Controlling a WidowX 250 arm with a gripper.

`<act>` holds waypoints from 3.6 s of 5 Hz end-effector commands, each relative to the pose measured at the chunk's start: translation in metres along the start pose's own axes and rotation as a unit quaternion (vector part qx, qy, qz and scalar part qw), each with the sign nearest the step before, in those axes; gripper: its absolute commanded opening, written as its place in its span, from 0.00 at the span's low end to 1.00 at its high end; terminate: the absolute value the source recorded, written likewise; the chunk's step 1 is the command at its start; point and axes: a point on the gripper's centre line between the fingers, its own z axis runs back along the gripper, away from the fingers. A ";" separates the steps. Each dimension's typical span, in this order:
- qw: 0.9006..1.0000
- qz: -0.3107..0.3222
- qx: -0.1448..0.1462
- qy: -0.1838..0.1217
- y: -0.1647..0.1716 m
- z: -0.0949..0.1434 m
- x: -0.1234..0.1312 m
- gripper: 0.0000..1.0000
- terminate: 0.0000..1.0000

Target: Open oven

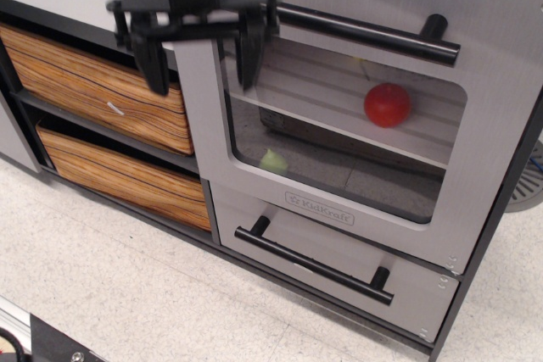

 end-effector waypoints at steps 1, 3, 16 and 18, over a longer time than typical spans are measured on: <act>0.987 0.134 -0.086 -0.038 -0.006 0.040 0.050 1.00 0.00; 0.974 0.183 -0.102 -0.085 -0.022 0.028 0.063 1.00 0.00; 0.993 0.113 0.012 -0.019 0.143 -0.020 0.032 1.00 0.00; 0.974 0.218 -0.006 -0.061 0.173 -0.002 0.089 1.00 0.00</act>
